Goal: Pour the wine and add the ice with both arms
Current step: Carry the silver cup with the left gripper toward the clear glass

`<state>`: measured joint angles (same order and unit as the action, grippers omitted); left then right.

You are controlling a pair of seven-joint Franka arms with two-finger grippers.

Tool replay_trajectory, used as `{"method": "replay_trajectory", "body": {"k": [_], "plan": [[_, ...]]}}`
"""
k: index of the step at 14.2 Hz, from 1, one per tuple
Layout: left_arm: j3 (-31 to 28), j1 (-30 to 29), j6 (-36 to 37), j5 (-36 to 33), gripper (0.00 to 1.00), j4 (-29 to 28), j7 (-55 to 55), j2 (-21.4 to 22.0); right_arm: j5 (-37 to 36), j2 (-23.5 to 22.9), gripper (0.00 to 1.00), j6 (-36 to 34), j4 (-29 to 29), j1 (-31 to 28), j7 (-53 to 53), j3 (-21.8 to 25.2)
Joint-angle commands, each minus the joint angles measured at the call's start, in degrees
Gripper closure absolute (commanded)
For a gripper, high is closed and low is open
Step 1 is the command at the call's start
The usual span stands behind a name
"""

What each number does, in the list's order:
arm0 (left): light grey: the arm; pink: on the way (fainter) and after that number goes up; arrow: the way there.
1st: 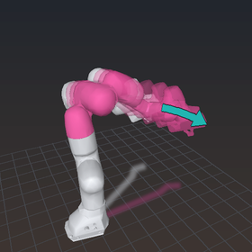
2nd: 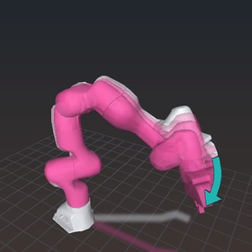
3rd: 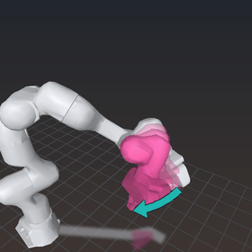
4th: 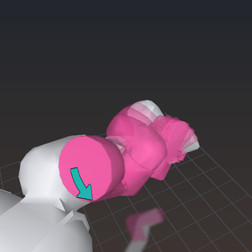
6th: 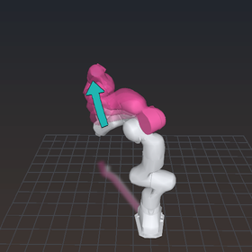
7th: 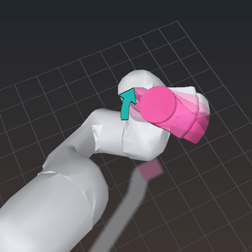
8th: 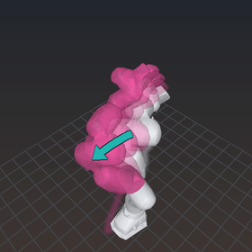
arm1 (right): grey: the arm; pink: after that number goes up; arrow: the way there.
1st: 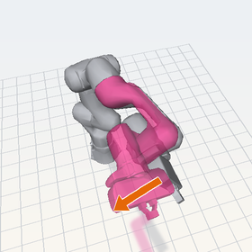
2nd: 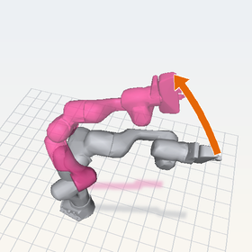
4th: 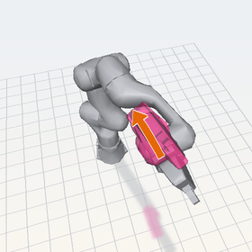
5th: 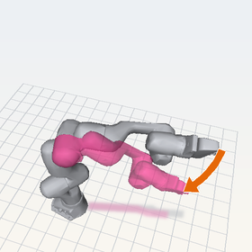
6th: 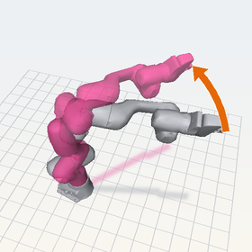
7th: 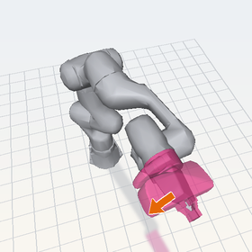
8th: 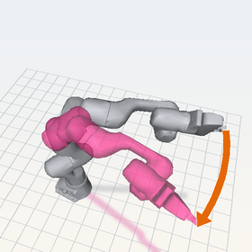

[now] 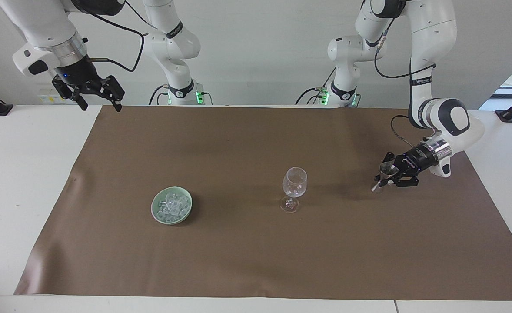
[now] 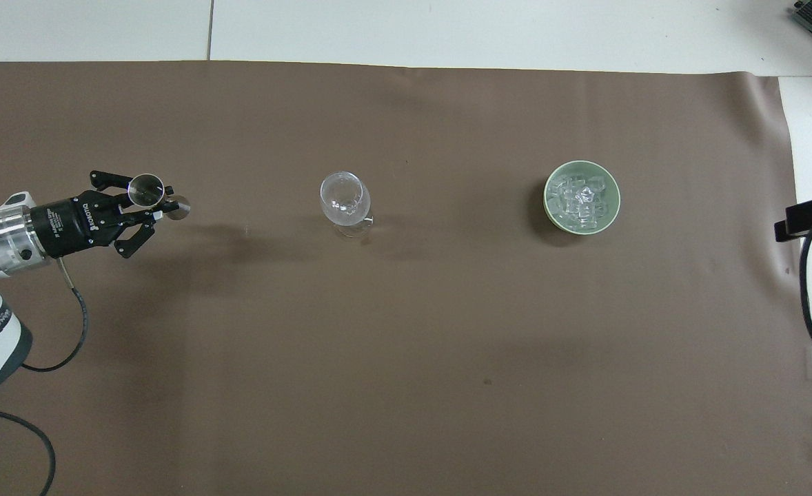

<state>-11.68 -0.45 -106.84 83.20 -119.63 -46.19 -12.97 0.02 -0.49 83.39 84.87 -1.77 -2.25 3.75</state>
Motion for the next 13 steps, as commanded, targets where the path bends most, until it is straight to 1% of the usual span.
{"method": "replay_trajectory", "body": {"k": [1,5,9,13], "plan": [[-0.8,2.9,-3.3,0.2,1.0,-2.3,-3.6,2.9,-0.1,0.4,0.0,0.5,0.3,0.0,1.0,-0.1],[-0.7,6.2,-7.2,0.3,1.0,-2.4,-8.4,4.8,-0.1,0.4,0.0,0.5,0.3,0.0,1.0,-0.1],[-0.6,8.3,-9.5,0.3,1.0,-2.4,-9.2,5.6,-0.1,0.4,0.0,0.5,0.3,0.0,1.0,-0.1],[-0.8,12.2,-13.2,0.3,1.0,-2.3,-11.8,7.3,-0.1,0.4,0.0,0.5,0.3,0.0,1.0,-0.1]]}}
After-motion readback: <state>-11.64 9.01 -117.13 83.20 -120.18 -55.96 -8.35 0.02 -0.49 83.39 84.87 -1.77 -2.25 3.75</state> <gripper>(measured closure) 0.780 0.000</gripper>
